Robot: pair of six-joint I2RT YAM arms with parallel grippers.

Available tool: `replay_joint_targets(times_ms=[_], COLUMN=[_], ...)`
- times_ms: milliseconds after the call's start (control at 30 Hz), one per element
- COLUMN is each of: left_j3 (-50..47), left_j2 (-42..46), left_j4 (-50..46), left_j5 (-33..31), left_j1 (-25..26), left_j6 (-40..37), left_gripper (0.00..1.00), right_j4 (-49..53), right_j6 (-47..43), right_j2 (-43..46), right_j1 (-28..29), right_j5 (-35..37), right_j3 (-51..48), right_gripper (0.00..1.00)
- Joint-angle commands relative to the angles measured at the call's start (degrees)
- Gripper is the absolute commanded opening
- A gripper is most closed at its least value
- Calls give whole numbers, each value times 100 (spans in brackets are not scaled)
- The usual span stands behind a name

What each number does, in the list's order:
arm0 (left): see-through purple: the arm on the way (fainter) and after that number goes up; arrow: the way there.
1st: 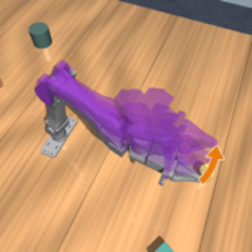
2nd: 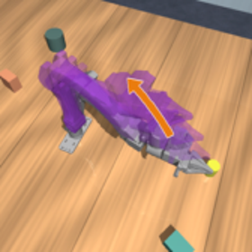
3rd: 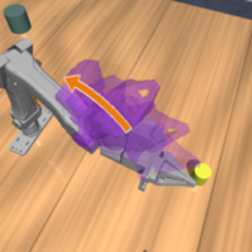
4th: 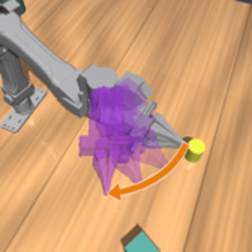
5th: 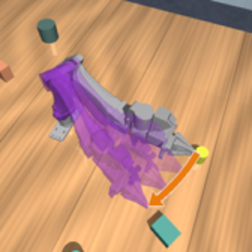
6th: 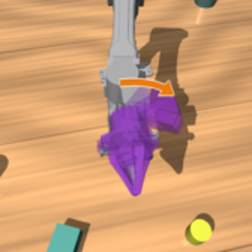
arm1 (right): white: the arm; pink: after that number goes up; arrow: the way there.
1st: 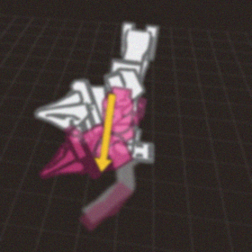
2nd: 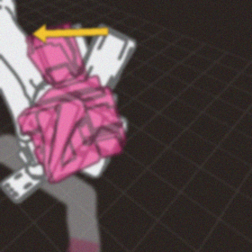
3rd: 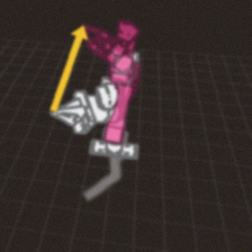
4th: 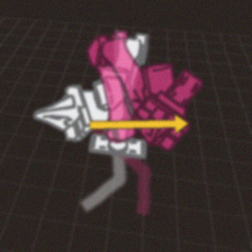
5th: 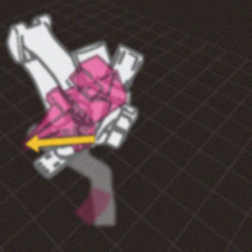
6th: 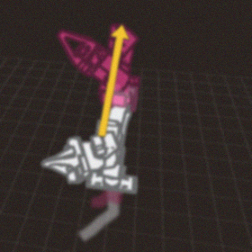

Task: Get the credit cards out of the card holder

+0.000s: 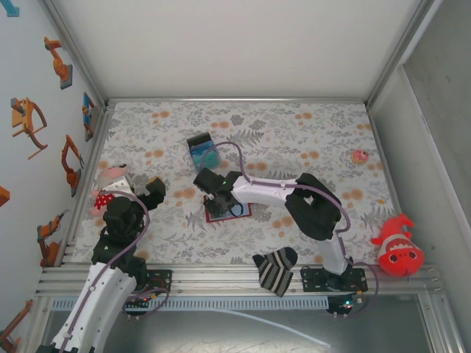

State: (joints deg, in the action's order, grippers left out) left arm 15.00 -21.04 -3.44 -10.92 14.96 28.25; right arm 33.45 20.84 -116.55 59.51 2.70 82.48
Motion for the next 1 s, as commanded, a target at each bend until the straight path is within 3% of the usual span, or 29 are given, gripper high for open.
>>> replay_joint_targets(times_ms=[0,167,333,700,967], left_j3=[217,373,540,1166,1642], left_j2=[51,-168,-562,-2565,-4168], left_j4=[-95,-82,51,-32,-28], left_j5=[14,249,257,-1472,-1351], left_j1=[-11,29,387,2557,3165], left_j6=[-16,-216,-526,-1351,-1366], left_gripper=[97,97,97,97,97], right_j4=[111,-21,-119,-631,-1115], right_j6=[-23,99,286,751,934], right_j2=[269,567,810,1547,2316], right_j1=[10,-44,-223,-997,-1497], right_j5=[429,703,809,319,-47], right_j3=[-121,-369,-684,-1642,-2171], right_gripper=[32,35,35,36,36])
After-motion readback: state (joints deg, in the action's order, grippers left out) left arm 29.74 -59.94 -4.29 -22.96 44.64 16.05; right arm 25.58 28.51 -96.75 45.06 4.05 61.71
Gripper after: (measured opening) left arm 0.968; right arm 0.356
